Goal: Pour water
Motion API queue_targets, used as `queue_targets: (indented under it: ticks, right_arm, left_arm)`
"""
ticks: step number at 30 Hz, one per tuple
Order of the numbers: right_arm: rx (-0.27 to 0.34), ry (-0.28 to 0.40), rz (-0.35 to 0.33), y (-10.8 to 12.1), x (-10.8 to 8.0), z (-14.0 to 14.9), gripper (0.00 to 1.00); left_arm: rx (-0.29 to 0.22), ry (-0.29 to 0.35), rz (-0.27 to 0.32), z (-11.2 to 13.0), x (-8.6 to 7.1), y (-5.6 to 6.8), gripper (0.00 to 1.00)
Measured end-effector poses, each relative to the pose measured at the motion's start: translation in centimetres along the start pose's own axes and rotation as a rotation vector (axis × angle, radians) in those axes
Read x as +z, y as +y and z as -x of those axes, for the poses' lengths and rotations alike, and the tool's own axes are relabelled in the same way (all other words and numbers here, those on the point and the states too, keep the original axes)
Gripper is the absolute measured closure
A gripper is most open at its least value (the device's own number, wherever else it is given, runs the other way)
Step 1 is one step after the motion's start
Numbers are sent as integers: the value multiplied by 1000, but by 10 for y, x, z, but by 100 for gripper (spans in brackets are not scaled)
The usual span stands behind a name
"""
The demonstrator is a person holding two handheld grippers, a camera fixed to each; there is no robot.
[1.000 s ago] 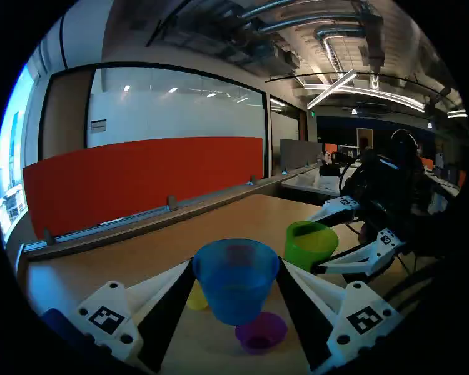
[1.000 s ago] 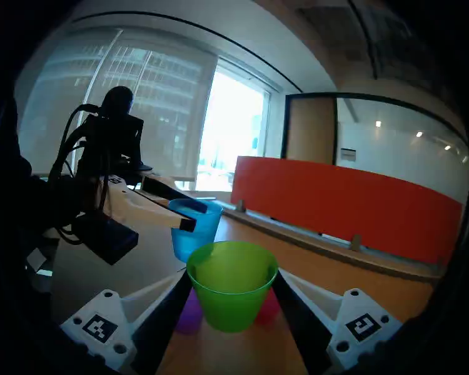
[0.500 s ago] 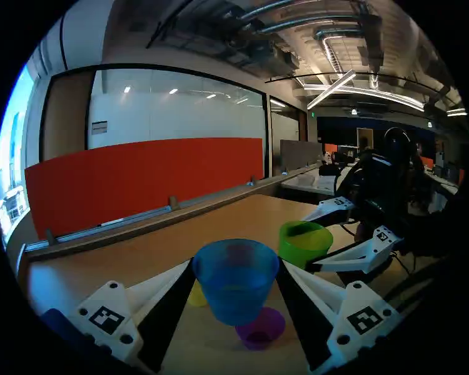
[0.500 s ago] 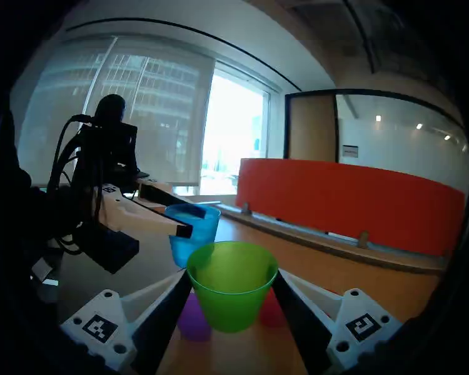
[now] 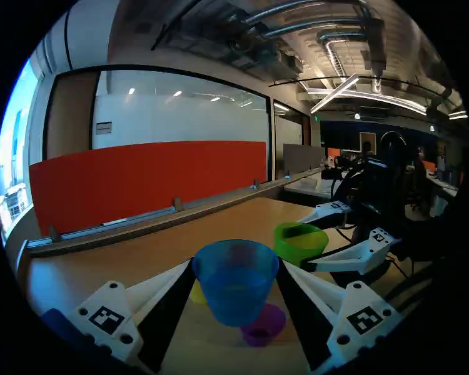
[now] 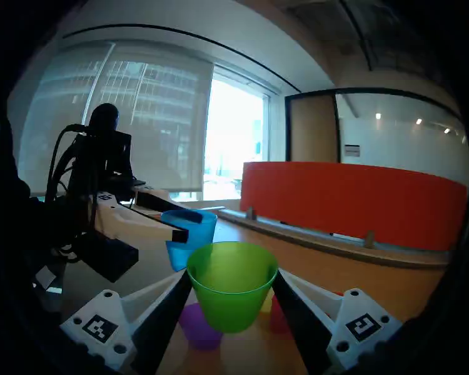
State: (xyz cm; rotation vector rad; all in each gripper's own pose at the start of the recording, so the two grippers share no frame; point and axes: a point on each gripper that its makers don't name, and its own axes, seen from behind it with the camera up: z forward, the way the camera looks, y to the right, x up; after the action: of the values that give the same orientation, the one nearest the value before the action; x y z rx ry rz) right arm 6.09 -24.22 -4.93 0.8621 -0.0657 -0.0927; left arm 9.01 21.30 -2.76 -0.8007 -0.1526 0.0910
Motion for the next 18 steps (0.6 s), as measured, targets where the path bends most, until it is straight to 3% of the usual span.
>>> queue_targets:
  ticks: [8, 18]
  right_arm:
    - [11, -24, -23, -9, 8, 5, 9]
    - [11, -52, -59, -25, 17, 15, 9]
  left_arm:
    - [57, 7, -20, -3, -7, -5, 12]
    - [210, -9, -22, -6, -10, 0, 12]
